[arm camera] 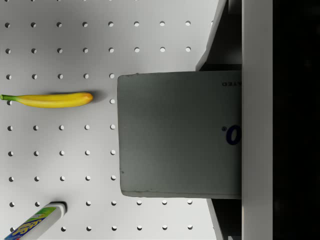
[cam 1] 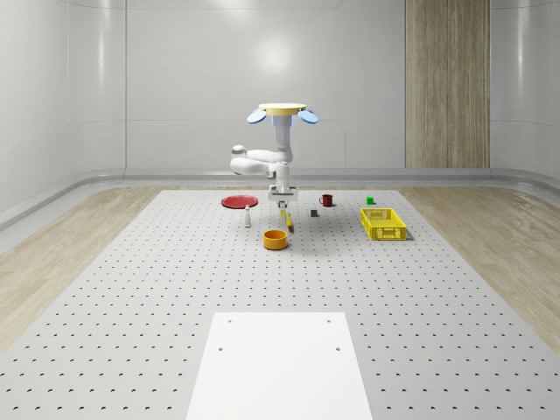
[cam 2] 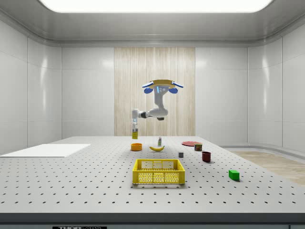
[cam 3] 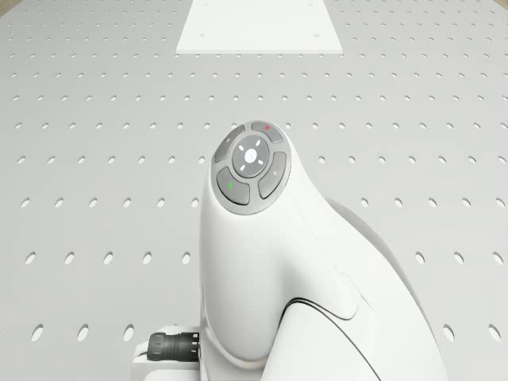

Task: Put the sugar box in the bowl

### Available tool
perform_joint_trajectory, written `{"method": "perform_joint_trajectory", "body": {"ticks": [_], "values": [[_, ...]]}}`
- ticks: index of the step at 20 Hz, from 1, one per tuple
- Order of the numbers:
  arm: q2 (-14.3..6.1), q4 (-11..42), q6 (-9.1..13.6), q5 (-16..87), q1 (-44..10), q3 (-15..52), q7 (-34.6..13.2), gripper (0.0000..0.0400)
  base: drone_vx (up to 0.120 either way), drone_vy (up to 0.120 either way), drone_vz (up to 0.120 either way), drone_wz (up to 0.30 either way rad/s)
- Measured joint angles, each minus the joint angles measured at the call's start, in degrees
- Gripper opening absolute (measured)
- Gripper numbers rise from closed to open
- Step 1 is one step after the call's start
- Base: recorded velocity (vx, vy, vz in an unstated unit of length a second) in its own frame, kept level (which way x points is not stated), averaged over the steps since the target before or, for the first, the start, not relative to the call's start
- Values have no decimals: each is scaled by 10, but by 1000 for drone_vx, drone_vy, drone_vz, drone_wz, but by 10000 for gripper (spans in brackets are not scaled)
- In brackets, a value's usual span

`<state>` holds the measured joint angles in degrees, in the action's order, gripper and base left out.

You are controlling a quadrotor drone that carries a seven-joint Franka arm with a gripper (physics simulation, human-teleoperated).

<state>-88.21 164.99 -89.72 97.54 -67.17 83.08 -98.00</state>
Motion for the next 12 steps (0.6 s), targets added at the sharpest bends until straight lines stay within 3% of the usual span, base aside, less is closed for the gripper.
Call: {"method": "perform_joint_trajectory", "body": {"ticks": [4, 8, 12], "values": [[-2, 0, -2, -1, 0, 0, 0, 170, 0, -120, -80, 0], [-4, 0, -4, -2, -1, 1, -1, 170, 0, -120, 0, 0], [-6, -1, -8, 4, -1, -6, -1, 171, 0, -20, 0, 0]]}}
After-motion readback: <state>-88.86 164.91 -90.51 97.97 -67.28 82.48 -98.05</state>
